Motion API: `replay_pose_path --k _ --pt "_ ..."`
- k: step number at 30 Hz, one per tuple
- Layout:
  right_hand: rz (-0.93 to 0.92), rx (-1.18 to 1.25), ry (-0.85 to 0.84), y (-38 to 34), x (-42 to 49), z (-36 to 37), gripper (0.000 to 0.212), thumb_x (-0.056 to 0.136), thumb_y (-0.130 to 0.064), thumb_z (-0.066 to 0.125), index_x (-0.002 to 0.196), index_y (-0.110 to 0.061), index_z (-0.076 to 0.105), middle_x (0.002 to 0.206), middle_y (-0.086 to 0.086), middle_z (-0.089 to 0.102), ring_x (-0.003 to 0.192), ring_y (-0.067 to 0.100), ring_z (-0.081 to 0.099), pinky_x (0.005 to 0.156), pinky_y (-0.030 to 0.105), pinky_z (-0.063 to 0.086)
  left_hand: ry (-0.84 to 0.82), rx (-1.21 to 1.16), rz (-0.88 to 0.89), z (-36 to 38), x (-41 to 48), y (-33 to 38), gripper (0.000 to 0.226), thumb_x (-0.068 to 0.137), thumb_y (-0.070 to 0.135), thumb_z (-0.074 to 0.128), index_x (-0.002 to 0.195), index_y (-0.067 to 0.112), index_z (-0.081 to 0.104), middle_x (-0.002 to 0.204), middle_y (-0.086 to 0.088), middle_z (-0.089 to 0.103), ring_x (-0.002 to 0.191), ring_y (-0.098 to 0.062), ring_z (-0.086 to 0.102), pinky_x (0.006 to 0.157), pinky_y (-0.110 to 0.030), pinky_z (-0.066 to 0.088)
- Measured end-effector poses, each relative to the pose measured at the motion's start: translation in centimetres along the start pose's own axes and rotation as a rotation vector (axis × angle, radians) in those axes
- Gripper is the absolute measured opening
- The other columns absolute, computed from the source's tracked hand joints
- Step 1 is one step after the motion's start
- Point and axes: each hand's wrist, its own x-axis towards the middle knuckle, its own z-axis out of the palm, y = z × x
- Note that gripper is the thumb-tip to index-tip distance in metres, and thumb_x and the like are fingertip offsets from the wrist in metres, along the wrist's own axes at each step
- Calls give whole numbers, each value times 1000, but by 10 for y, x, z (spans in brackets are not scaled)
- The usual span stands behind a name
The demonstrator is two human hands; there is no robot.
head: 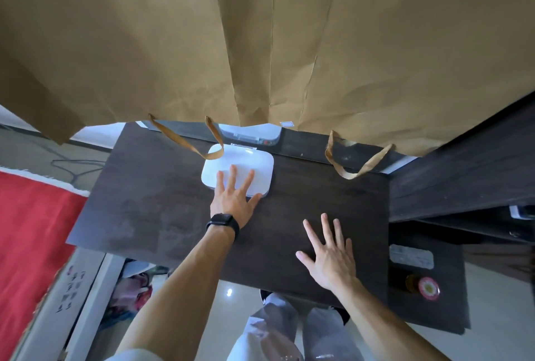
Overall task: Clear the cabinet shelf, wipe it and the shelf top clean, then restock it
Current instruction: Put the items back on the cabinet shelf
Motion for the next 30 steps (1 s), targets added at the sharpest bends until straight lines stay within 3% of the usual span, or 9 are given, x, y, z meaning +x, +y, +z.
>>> replay_pose_path --k 6,10,14,19,23,26,28,30 --pt "-34 1 -59 2 1 -16 75 92 -62 44 152 -48 0 165 0 -14 151 29 -8 116 52 25 36 -39 -10 4 1 1 64 97 57 42 153 45 14 165 -2 2 150 -36 -2 117 -48 27" --pt "-106 57 -63 12 0 -33 59 97 -51 44 152 -37 28 166 3 4 152 25 6 119 46 23 132 -38 -1 -3 -8 10 54 92 42 57 142 25 44 151 -12 32 140 -33 30 113 -45 30" --pt "-112 161 88 39 -33 -30 47 91 -46 48 133 -28 58 159 6 30 146 27 30 113 42 36 151 -135 52 7 -43 34 45 90 30 60 133 17 55 148 -11 41 130 -33 44 102 -43 42" --pt "-31 251 31 97 -94 -22 48 99 -46 42 145 -35 43 163 -9 15 150 12 13 117 29 23 28 -146 182 43 -101 82 47 91 29 55 138 21 51 144 -5 45 131 -29 43 106 -38 39" --pt "52 296 29 148 -125 -36 49 100 -47 41 147 -37 38 163 -11 15 149 12 14 116 32 26 -43 -98 321 66 -133 145 47 88 28 55 134 21 54 135 -3 52 126 -28 49 104 -37 41" --pt "140 320 82 187 -135 -50 50 99 -46 44 148 -36 37 162 -9 19 149 16 19 116 37 30 -11 -29 492 77 -143 200 45 74 25 69 118 19 64 119 -6 62 113 -30 61 94 -39 52" --pt "181 363 169 216 -136 -58 51 97 -45 50 146 -32 41 160 -7 24 143 19 33 110 37 39 22 20 598 79 -147 239 47 75 24 69 122 18 62 127 -9 59 123 -32 56 102 -40 47" --pt "219 390 257 244 -135 -68 53 96 -41 55 145 -26 43 160 -2 27 138 21 41 104 36 43 24 19 670 76 -149 278 54 86 24 59 139 18 51 146 -12 45 140 -32 38 115 -42 33"
